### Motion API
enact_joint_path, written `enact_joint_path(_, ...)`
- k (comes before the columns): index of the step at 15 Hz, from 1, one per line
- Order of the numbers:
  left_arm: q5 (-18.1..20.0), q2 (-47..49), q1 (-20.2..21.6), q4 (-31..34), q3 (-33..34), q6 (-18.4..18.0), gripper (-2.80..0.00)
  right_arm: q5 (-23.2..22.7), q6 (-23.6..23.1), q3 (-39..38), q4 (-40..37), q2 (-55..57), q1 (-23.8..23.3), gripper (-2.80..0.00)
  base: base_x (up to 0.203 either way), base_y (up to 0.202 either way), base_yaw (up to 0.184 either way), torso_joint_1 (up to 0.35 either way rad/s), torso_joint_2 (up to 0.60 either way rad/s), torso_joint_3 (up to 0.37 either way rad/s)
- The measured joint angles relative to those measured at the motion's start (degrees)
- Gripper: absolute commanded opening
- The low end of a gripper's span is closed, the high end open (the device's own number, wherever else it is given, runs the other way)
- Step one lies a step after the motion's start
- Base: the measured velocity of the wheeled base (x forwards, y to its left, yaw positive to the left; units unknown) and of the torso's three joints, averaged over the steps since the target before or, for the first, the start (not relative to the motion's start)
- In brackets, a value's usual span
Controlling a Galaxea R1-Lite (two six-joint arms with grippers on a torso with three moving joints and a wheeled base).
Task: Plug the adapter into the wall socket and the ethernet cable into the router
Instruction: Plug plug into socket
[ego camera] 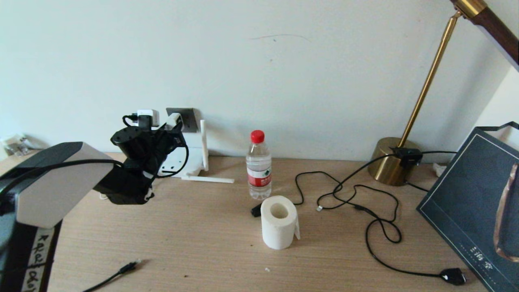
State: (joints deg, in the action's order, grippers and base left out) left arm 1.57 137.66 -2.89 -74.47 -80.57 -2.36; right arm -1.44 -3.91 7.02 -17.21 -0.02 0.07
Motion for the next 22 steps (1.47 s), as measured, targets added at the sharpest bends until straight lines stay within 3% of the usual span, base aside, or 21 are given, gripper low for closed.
enact_joint_path(22,0.0,1.3,0.3,2.6,-3.6,0.0,-2.8,0.0,0.0,0.0,0.0,0.0,0.0,-2.8,0.0,0.0,0.0,0.0,0.0,0.0)
